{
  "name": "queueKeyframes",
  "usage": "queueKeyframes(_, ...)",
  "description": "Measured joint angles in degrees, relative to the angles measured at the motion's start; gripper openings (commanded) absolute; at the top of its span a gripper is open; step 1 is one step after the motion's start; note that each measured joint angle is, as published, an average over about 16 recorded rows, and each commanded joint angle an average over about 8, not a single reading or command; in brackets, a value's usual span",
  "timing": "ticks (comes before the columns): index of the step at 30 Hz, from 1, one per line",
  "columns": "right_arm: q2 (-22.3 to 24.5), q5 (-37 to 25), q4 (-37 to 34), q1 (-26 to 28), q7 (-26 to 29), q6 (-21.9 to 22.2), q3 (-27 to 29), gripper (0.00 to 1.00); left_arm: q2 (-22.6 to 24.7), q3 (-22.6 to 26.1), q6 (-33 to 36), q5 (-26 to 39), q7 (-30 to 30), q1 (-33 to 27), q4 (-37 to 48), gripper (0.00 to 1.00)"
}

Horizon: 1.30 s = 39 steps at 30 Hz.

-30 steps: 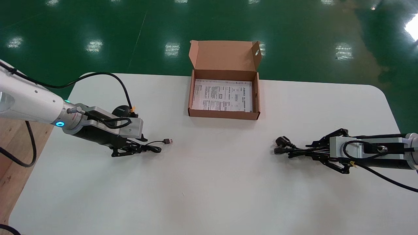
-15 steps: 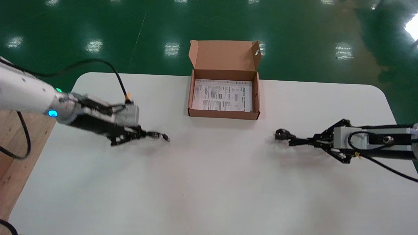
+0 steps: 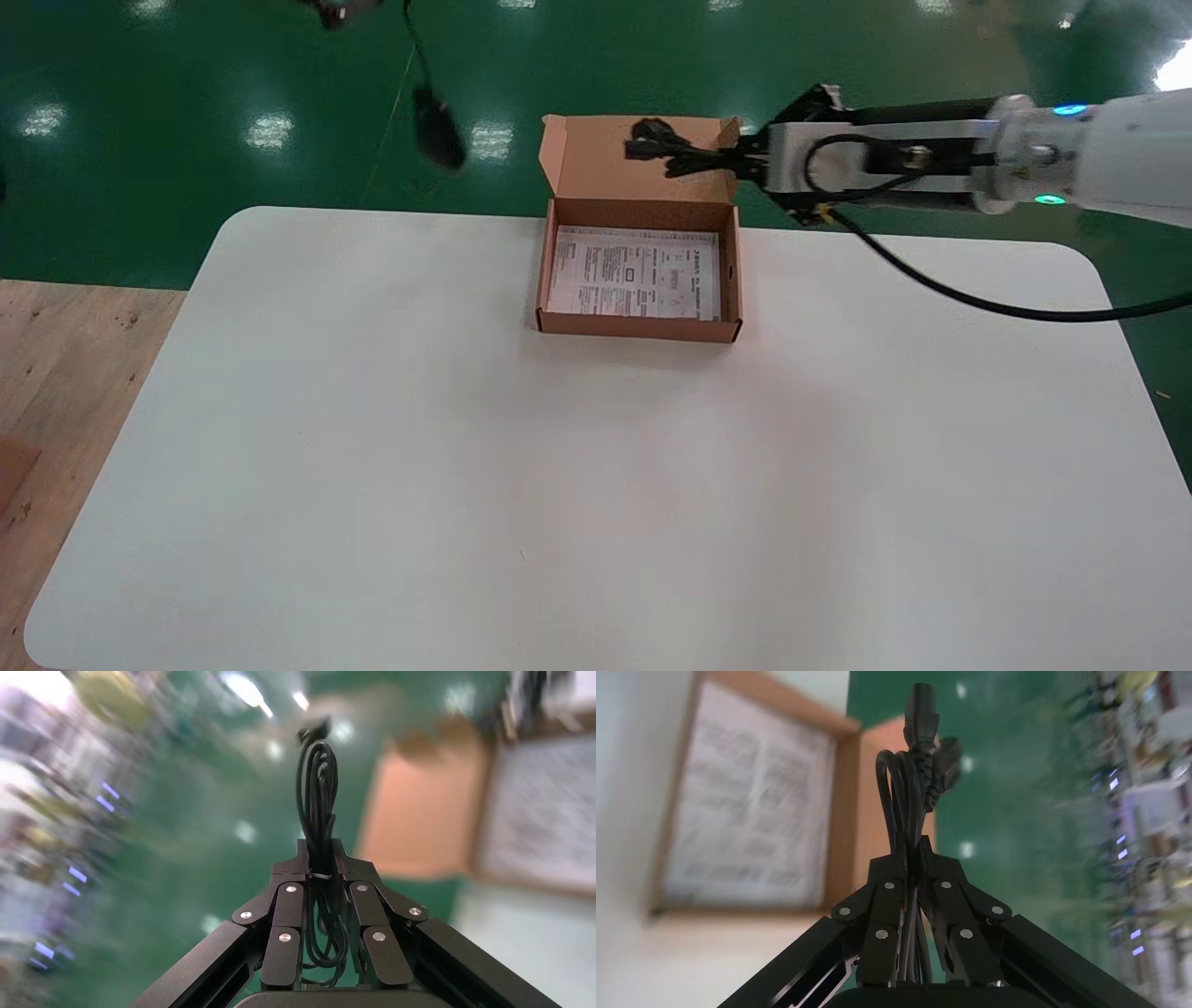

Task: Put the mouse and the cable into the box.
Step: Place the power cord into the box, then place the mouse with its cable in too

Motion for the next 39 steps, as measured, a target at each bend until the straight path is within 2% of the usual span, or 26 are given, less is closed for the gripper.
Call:
queueKeyframes(8,-8.4,-1.3,-1.0,-2.1,-3.3,8.6,-0.7,0.00,1.1,-2.6,-2.0,-3.4,3.0,-1.3,-5.8,0.00)
queueKeyframes(17,-13.1,-0.8,-8.3,-2.6,-9.0,12.4,-1.1,0.00,2.9,-2.2,-3.3,-2.6,3.8,-2.2,-6.1,0.00)
queueKeyframes(18,-13.4,-0.6,-9.0,-2.6,-9.5,12.6,-1.2,0.04,3.0,-2.0,-3.3,-2.4,3.8,-2.4,-5.9,0.00)
queueKeyframes(25,-14.2,0.7,-12.5,-2.5,-11.3,12.6,-2.0,0.90,3.9,-1.0,-3.4,-1.0,3.4,-3.2,-4.1,0.00)
queueKeyframes(26,-14.2,0.9,-12.7,-2.5,-11.3,12.6,-2.1,0.99,4.1,-0.9,-3.3,-0.8,3.4,-3.3,-3.8,0.00)
queueKeyframes(39,-12.6,3.9,-15.3,-0.4,-10.9,11.0,-3.1,1.00,7.6,-0.6,-1.6,-1.1,5.0,-2.4,1.3,0.00)
